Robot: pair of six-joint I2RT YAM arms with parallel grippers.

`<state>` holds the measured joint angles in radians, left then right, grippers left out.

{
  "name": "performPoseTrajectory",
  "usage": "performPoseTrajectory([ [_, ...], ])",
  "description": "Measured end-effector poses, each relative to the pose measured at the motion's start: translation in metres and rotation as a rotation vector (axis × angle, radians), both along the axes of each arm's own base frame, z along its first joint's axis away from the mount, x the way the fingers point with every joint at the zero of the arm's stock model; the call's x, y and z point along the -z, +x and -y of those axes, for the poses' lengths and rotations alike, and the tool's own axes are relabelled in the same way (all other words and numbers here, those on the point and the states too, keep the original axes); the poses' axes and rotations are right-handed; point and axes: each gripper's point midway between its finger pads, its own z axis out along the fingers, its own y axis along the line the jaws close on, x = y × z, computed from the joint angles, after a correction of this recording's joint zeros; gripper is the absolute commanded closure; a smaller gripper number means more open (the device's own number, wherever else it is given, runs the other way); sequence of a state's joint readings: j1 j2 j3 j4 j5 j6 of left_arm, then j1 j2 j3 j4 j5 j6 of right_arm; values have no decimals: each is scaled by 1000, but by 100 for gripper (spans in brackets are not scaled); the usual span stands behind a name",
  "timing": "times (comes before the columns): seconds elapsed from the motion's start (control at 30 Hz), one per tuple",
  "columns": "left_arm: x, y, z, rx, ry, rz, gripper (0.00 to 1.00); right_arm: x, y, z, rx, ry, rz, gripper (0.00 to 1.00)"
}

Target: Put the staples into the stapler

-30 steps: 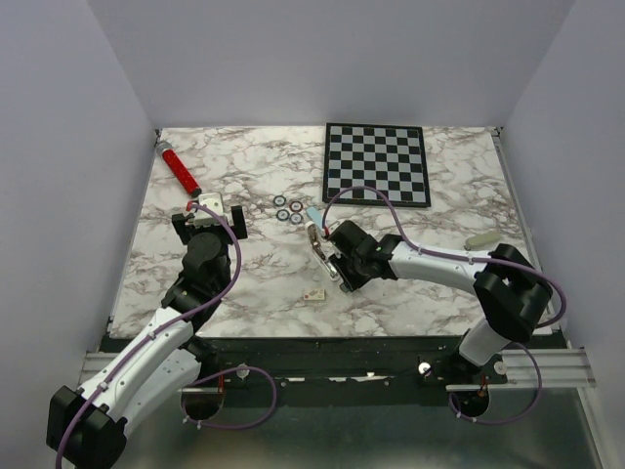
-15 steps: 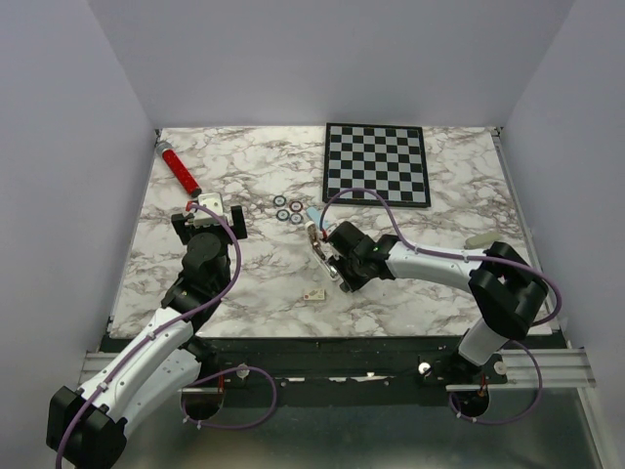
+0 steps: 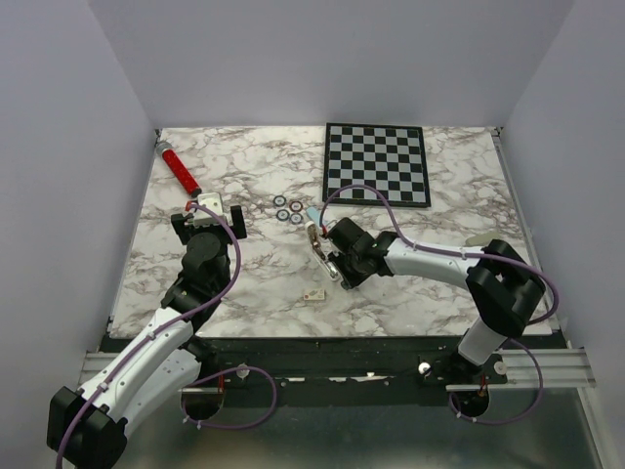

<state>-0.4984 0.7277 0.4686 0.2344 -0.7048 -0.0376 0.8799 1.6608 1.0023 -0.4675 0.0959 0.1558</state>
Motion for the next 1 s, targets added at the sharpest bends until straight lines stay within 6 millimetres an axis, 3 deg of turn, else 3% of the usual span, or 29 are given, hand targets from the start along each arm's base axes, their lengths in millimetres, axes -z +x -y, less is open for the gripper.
performPoseTrajectory([
  [0.3, 0, 0, 0, 0, 0, 0, 1, 4, 5, 1, 14, -7, -9, 69],
  [0.53, 0, 0, 0, 1, 0, 0, 1, 4, 5, 0, 15, -2, -13, 85],
  [0.7, 0, 0, 0, 1, 0, 0, 1, 2, 6, -2, 14, 4, -13, 91],
  [1.0, 0, 0, 0, 1, 0, 0, 1, -11, 3, 3, 15, 0, -13, 88],
])
